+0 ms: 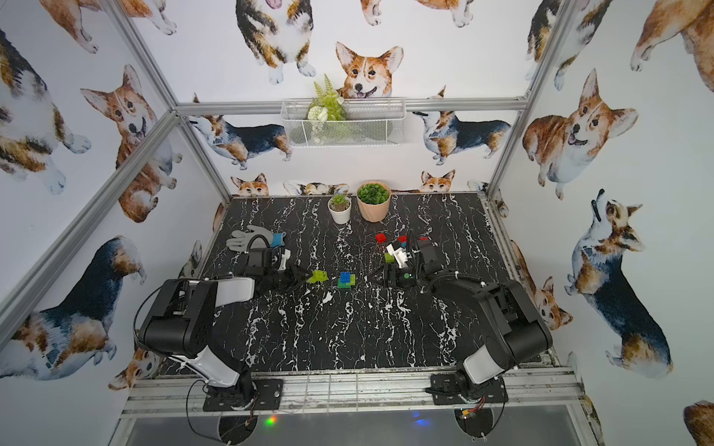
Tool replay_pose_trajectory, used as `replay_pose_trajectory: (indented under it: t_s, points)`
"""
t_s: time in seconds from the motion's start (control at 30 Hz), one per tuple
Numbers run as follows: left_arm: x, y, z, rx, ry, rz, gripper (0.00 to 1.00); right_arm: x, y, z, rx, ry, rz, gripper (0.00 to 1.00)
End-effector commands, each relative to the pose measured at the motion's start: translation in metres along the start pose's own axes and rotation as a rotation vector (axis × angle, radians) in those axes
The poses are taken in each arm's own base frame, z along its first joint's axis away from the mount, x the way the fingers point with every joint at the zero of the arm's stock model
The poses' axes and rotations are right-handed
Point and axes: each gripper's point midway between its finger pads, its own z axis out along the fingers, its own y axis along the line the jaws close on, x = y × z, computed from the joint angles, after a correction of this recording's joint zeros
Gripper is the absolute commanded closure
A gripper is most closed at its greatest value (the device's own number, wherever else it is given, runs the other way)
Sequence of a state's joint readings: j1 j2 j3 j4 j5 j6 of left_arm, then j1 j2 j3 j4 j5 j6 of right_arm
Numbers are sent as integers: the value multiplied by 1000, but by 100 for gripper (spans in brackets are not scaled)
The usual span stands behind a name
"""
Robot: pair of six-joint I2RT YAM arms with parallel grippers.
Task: Assemble the letter s with lego
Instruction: Pick up the lego brick from the center of the board.
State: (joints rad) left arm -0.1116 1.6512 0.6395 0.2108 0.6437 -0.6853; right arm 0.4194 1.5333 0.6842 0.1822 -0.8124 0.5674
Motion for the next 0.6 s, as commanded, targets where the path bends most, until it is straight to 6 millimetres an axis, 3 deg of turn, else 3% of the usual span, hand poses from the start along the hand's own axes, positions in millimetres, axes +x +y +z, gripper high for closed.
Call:
replay_pose_trajectory:
  t_s: [0.0, 0.3, 0.57]
  points:
    - [-3, -4, -1, 8, -8, 6, 75, -4, 5, 1, -23, -16, -22, 20]
    - [-6, -17, -10, 33, -11, 11, 86, -5, 6, 11, -40, -20, 34, 20]
    - [-12, -65, -32, 182, -38, -20, 86, -9, 3, 34, -108, -46, 134, 18]
